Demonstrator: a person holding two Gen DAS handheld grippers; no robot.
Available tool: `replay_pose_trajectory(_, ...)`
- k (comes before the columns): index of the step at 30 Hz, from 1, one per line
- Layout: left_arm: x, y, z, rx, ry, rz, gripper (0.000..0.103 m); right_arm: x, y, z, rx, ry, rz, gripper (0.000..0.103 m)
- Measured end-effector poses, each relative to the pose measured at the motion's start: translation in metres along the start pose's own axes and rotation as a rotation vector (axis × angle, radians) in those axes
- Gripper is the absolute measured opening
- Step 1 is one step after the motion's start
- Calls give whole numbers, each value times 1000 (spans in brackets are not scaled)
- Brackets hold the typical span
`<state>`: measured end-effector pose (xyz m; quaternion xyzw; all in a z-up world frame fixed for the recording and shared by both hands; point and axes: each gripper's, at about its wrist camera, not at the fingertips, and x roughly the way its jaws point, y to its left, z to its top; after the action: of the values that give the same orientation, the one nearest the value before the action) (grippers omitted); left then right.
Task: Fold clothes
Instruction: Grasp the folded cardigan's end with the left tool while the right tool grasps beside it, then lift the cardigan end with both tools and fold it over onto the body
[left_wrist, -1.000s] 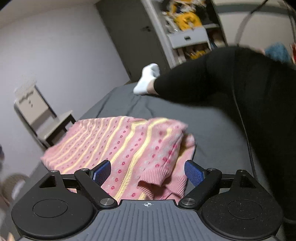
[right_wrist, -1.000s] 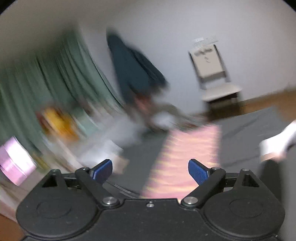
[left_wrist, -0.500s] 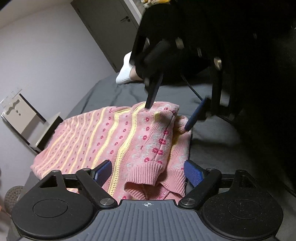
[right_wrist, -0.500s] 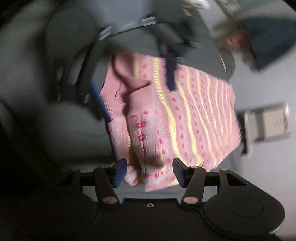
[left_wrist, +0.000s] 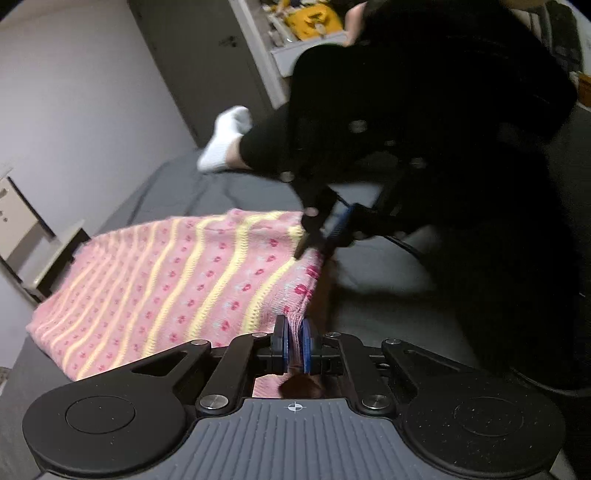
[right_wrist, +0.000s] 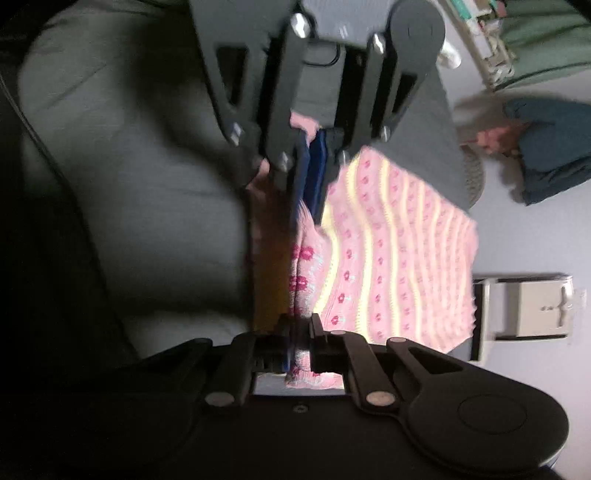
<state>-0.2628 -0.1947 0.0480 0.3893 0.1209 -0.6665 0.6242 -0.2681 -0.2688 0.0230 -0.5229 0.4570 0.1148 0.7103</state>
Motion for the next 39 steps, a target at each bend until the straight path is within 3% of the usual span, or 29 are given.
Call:
replay_pose_trajectory(1, -1, -2, 0, 15, 1, 12, 7, 3, 2, 2, -11, 16, -1, 12)
replay_pose_trajectory(3, -1, -5, 2, 35, 10, 44, 8, 9, 10, 6, -64, 34, -40, 26)
replay_pose_trajectory(5, -4, -7, 3, 37, 36, 76, 15, 6, 14, 11, -87, 23, -57, 51)
replay_pose_trajectory(8, -10, -9, -2, 35, 45, 104, 46, -7, 7, 20, -34, -37, -1, 57)
replay_pose_trajectory(9, -11, -9, -3, 34, 43, 111, 70, -7, 6, 22, -10, -52, 18, 58)
replay_pose_trajectory(10, -13, -10, -4, 35, 34, 124, 86, -7, 6, 26, 6, -62, 21, 60)
replay_pose_trajectory(11, -16, -11, -6, 40, 17, 136, 90, -3, 9, 29, -9, -54, 2, 60)
replay_pose_trajectory(16, -8, -18, -4, 99, 26, 189, 90, 19, 29, 45, -113, -28, -149, 57)
replay_pose_trajectory(19, 3, -21, 2, 146, 43, 216, 90, 28, 25, 51, -105, -3, -207, 24)
replay_pose_trajectory(20, 6, -22, 3, 158, 46, 217, 90, 27, 21, 51, -89, -4, -216, 21)
replay_pose_trajectory(23, 16, -25, 9, 196, 42, 232, 90, 12, 2, 51, 11, -60, -223, 21)
replay_pose_trajectory(26, 29, -25, 15, 232, 43, 299, 90, 0, -21, 50, 119, -89, -210, 20)
replay_pose_trajectory(29, 45, -23, 19, 300, 38, 372, 89, -6, -35, 46, 182, -105, -207, 20)
replay_pose_trajectory(30, 49, -22, 20, 313, 32, 381, 82, -9, -38, 43, 199, -107, -205, 20)
replay_pose_trajectory(31, 52, -19, 22, 308, 27, 384, 58, -9, -41, 42, 213, -106, -203, 20)
replay_pose_trajectory(32, 55, -15, 25, 301, 32, 396, 45, -11, -42, 40, 225, -109, -204, 20)
replay_pose_trajectory(34, 59, -9, 28, 289, 42, 405, 8, -21, -32, 36, 255, -104, -198, 20)
replay_pose_trajectory(36, 57, -2, 32, 259, 32, 395, 7, -20, -32, 36, 283, -99, -200, 23)
replay_pose_trajectory(38, 54, 5, 36, 217, 13, 392, 7, -20, -28, 35, 302, -79, -203, 47)
replay_pose_trajectory(39, 52, 9, 38, 192, 10, 397, 7, -22, -25, 35, 308, -68, -207, 76)
